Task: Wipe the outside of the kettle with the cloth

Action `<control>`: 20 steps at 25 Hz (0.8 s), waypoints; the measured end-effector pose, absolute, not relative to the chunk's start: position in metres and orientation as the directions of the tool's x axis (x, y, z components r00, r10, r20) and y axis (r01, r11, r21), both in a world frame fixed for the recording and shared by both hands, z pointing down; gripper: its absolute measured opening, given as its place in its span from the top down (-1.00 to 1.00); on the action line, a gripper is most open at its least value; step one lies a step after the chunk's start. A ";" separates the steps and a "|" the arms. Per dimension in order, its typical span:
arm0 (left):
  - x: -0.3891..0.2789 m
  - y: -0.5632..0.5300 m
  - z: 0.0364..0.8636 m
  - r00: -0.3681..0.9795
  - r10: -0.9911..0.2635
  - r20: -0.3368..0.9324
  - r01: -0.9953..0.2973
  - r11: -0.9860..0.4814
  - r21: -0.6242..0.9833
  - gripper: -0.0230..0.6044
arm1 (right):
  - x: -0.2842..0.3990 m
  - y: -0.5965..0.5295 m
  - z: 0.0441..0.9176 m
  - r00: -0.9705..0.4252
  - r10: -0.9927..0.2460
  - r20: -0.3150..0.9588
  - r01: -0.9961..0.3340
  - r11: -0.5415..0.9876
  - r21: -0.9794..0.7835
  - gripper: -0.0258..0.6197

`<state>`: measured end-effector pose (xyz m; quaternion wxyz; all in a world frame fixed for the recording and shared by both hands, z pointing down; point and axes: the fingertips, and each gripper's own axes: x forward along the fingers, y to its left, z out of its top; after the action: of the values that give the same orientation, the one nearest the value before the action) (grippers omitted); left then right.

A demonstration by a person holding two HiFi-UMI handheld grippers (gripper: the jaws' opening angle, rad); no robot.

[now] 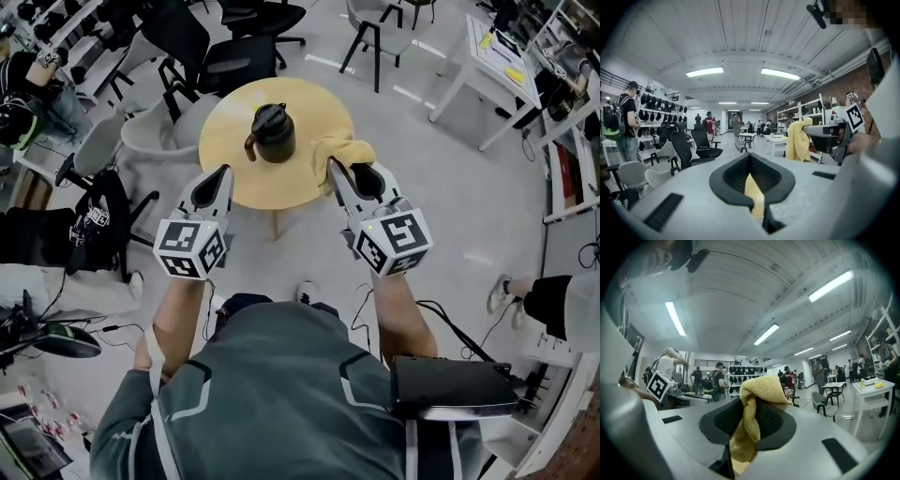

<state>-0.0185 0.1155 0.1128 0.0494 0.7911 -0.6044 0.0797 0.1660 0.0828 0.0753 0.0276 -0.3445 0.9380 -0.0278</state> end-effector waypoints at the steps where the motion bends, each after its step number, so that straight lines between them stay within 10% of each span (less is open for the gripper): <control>1: -0.021 0.111 0.117 0.252 -0.947 0.198 -0.965 -0.261 -0.018 0.90 | 0.162 0.077 0.079 -0.765 -0.643 -0.028 -0.640 0.765 -0.076 0.61; 16: -0.090 0.008 0.178 0.364 -0.888 0.283 -0.921 -0.388 -0.034 0.88 | 0.073 -0.001 0.123 -0.696 -0.715 0.068 -0.718 0.693 -0.072 0.61; 20: -0.094 -0.020 0.219 0.462 -0.819 0.340 -0.873 -0.487 0.013 0.52 | 0.044 -0.021 0.146 -0.661 -0.741 0.122 -0.750 0.657 -0.076 0.61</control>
<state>-0.0936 -0.0196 0.2188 0.0929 0.8499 -0.4979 0.1453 0.0438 -0.0207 0.1459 -0.0399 -0.4098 0.9093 -0.0599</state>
